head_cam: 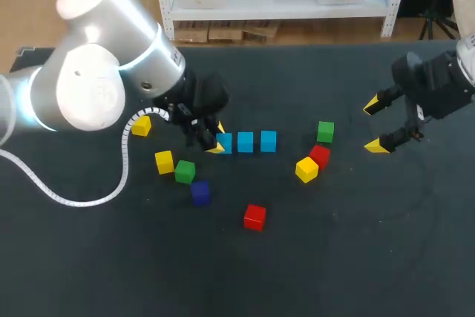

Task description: Place the blue cubes, place green cubes on the blue cubes, place the yellow cubes on the green cubes, then place the red cubes on the yellow cubes, and place purple cube on the red cubes.

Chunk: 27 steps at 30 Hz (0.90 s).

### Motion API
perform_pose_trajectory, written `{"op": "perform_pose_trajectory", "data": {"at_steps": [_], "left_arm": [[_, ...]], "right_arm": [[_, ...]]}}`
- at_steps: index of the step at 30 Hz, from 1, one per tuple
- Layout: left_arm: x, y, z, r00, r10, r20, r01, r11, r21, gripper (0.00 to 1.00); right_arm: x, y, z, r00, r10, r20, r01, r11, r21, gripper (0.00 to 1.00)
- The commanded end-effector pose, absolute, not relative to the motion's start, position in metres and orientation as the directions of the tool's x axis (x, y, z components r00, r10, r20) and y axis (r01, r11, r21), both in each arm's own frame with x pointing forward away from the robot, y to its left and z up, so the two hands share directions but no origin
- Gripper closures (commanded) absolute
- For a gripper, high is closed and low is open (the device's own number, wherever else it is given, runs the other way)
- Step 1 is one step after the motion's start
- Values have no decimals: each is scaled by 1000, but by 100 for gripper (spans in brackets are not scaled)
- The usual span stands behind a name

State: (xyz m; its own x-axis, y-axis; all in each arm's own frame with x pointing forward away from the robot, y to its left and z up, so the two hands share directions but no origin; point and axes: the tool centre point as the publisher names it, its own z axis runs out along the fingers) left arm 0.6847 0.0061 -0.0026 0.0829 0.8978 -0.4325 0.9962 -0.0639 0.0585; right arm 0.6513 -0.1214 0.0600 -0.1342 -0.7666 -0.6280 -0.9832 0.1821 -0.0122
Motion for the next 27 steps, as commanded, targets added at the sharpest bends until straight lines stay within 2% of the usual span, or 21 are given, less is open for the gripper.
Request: {"op": "perform_pose_trajectory", "data": {"at_steps": [1,27], "left_arm": [[687,5,-3,81,899,-431,997,-65,52,100],[691,8,-8,64,904,-422,998,-50,43,100]], "right_arm": [[652,-121,59,-133,-765,-630,-983,181,-12,0],[652,-121,59,-133,-765,-630,-983,181,-12,0]]}}
